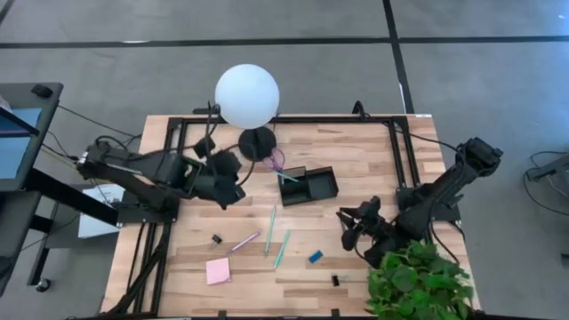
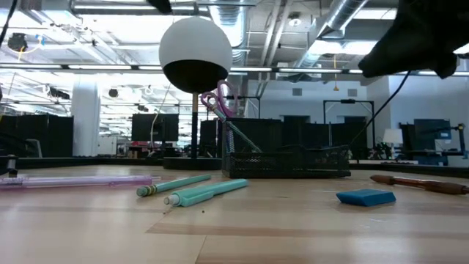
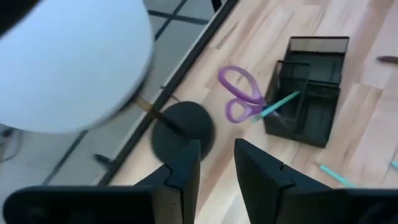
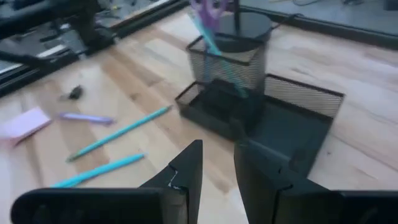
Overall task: Pick and place office supplies into organizer
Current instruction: Put the brown pen into the black desk organizer
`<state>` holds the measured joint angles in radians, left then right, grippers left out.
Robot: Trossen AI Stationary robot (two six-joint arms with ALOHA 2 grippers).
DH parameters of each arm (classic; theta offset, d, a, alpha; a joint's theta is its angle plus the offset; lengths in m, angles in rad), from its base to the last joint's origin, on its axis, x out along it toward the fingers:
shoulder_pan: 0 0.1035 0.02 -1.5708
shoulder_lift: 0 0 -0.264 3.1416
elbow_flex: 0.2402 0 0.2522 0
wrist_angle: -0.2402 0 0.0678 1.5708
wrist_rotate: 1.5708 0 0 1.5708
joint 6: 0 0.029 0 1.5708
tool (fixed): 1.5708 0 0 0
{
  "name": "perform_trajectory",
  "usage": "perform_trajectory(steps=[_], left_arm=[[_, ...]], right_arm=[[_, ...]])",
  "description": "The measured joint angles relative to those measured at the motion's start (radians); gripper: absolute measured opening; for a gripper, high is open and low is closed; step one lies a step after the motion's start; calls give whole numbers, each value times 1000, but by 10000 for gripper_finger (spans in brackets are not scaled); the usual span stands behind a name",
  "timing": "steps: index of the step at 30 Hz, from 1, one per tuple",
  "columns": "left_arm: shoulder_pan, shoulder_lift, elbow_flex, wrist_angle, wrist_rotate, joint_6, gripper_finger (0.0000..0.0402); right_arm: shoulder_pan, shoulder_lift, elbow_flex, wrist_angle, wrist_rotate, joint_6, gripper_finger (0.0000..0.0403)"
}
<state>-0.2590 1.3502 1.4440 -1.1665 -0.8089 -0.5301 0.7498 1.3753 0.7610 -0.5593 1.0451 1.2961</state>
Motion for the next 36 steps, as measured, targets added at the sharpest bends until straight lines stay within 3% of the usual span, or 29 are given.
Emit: perform_trajectory(steps=[4,9,13,19,23,28,36], left_arm=[[11,-88,-242,244,37,42,96],[31,-156,-436,410,93,51,96],[33,-190,-517,459,95,28,96],[33,-219,-572,478,91,21,96],[33,-222,-579,486,52,35,96],[33,-222,-578,485,52,38,96],[33,-221,-578,485,60,39,96]], right_arm=[[-71,3,1,-89,-99,74,88],[-205,3,0,-197,-312,128,88],[-306,3,0,-211,-546,93,88],[-416,3,0,-137,-862,-106,88],[-447,3,0,-79,-892,-199,88],[-462,6,0,-92,-891,-205,88],[-486,100,1,-100,-936,-244,88]])
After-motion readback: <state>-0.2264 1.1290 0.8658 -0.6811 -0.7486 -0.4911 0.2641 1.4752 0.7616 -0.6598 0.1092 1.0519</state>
